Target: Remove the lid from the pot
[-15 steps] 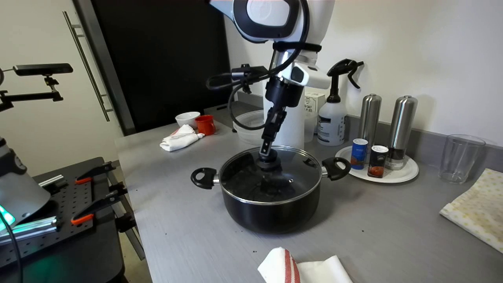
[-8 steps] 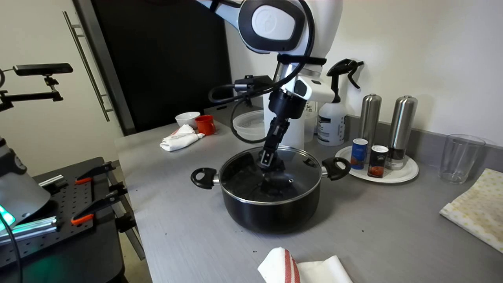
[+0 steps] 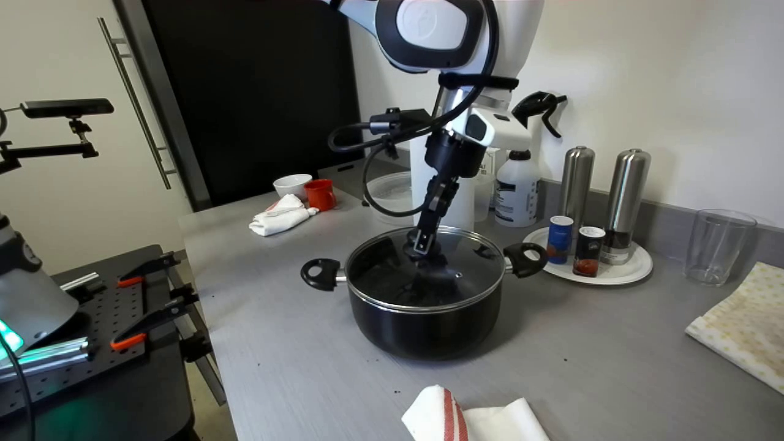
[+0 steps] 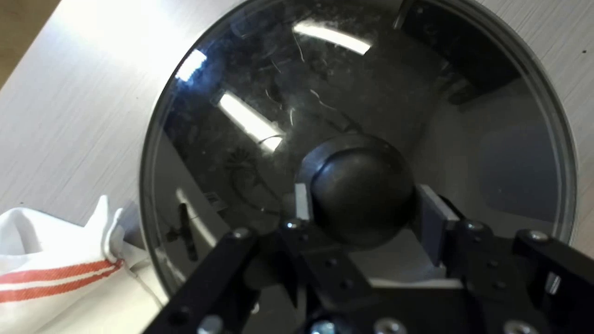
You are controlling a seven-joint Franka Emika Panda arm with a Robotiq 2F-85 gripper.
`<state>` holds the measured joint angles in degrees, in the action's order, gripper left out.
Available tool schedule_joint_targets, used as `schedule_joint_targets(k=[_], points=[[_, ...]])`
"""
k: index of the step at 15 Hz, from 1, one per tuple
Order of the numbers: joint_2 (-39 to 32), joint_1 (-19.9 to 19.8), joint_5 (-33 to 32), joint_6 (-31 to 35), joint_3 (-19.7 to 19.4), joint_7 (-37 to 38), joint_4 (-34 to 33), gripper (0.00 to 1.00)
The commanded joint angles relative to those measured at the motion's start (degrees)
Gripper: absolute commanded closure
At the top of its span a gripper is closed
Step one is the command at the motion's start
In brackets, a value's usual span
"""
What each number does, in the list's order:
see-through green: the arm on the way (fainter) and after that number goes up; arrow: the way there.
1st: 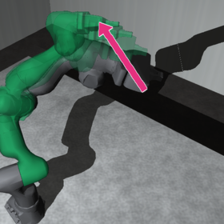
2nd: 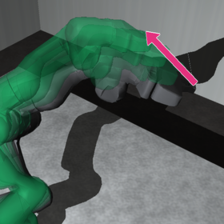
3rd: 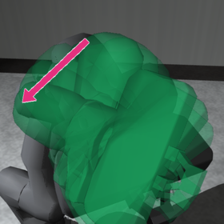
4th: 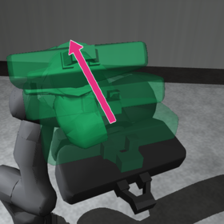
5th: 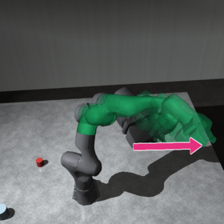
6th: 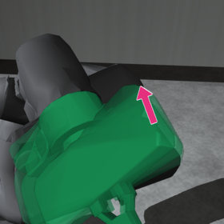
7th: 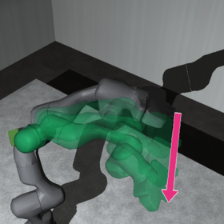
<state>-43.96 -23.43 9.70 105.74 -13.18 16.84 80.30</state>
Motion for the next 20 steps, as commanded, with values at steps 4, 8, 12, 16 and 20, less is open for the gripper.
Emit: schedule_joint_targets(k=[4,8,12,16,20], points=[[0.31,0.60,1.09,-0.32,-0.01,0.28,-0.55,0.75],[4.50,2.19,0.10,2.48,-0.13,-0.72,4.22,0.75],[9.89,4.98,-1.78,7.05,-0.06,-2.94,11.30,0.75],[16.13,8.64,-4.22,11.42,0.39,-5.05,19.22,0.75],[21.04,12.20,-8.27,12.16,1.35,-6.96,25.46,0.75]])
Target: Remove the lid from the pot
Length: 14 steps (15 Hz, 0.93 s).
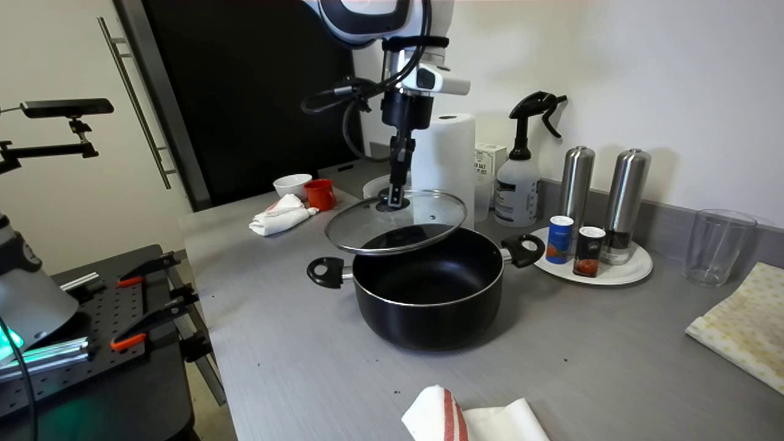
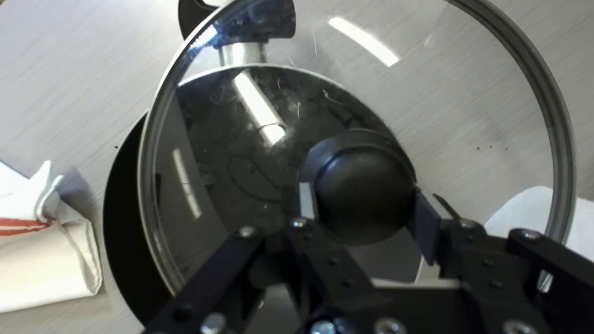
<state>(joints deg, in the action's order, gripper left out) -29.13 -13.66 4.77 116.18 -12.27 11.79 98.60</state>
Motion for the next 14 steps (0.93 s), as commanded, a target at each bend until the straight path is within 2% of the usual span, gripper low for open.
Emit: schedule_joint_targets(k=[1,8,14], points=[[7.18,3.26,-4.64,1.71,0.76,-2.37,8.58,0.75],[11.82,10.33,-16.02,3.22,3.45,-1.14,17.45,0.75],[12.33,13.95,-22.42,6.72,6.33,-1.74,23.11,0.75]])
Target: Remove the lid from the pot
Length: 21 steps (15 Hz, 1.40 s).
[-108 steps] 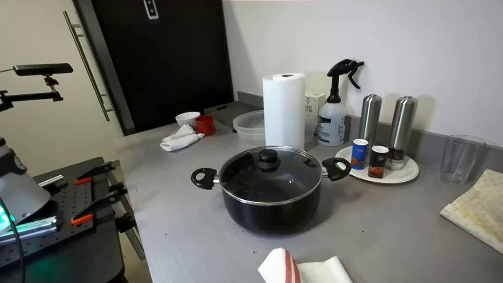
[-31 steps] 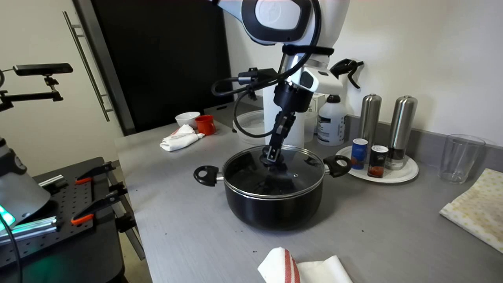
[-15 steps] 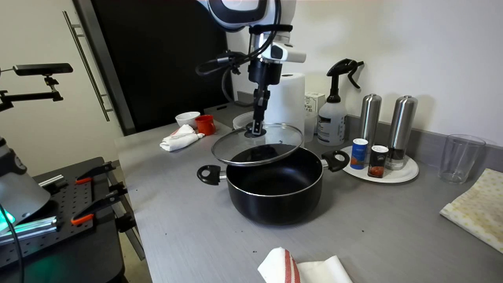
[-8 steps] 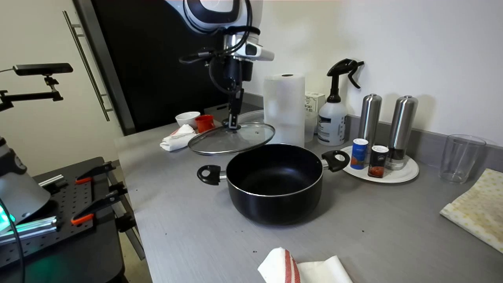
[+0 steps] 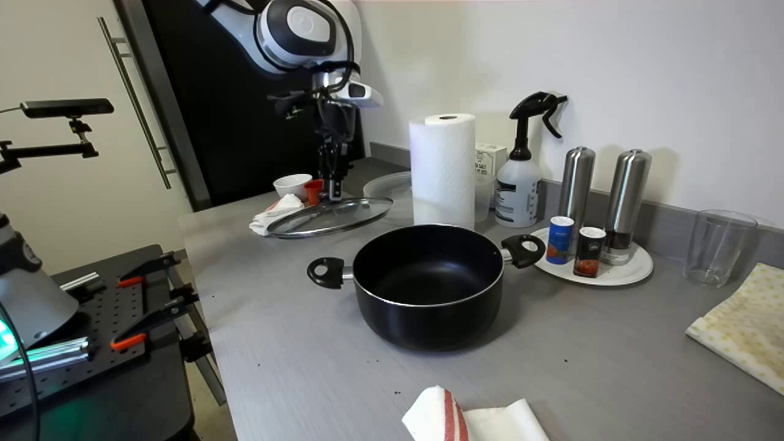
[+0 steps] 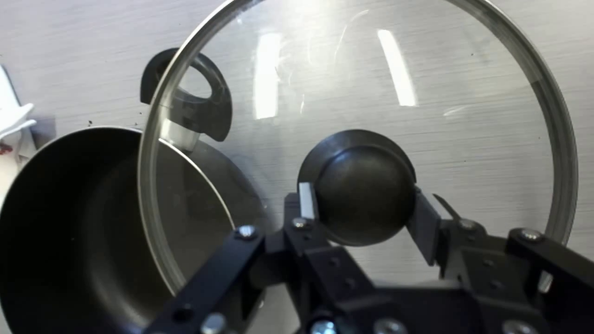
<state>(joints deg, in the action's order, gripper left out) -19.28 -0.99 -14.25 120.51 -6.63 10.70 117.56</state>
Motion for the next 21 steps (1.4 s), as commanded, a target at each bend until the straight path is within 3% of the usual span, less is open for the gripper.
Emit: schedule_joint_targets(k=[1,11,21], points=[[2.24,1.61,-4.16,3.61,0.91,-0.55,5.15,0.75],[1.03,2.78,-10.11,10.43,1.10,-0.18,11.82,0.75],[-0.45,5.59,-16.29,10.61,1.53,0.29,11.78,0.75]])
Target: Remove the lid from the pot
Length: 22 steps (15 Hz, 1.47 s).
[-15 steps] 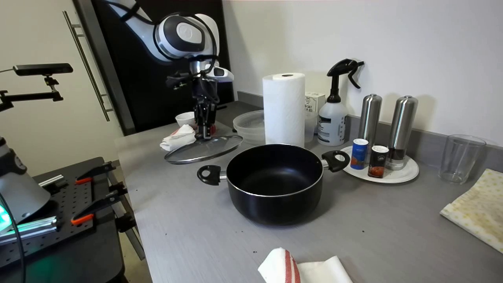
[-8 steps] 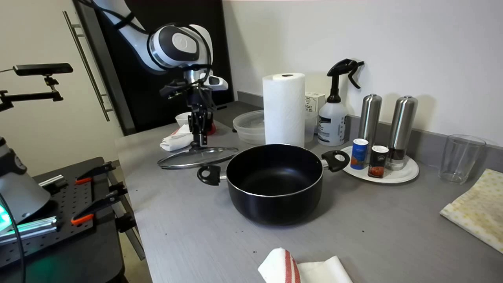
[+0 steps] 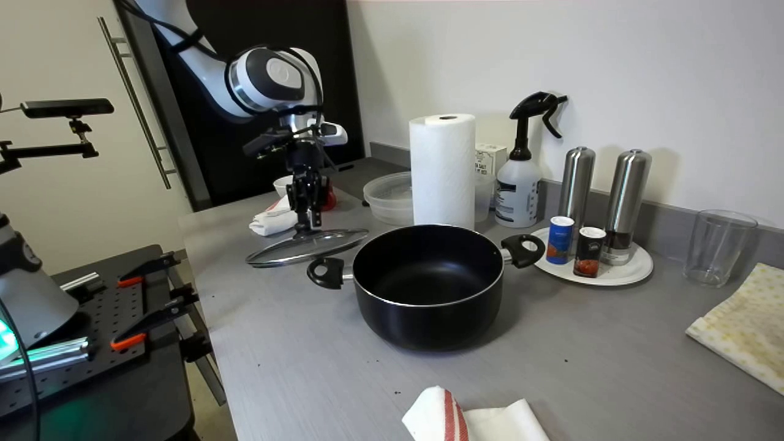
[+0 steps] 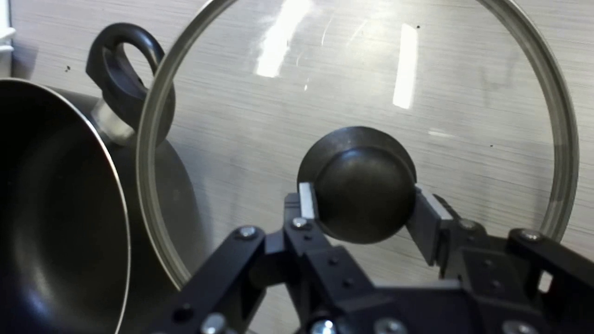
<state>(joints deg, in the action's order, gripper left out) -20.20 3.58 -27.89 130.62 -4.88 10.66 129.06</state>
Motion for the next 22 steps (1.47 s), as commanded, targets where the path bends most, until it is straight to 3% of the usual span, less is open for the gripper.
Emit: schedule_joint_targets(k=[1,11,16,22], points=[[0.40,1.19,-3.10,0.46,-0.21,0.26,0.26,0.75],[-0.69,0.23,-0.33,1.98,1.27,-3.24,0.50,0.75],[-1.36,-1.29,4.77,4.28,2.96,-8.65,0.78,0.75],[-6.22,-7.91,13.72,8.09,2.90,-20.52,-2.11,0.75]])
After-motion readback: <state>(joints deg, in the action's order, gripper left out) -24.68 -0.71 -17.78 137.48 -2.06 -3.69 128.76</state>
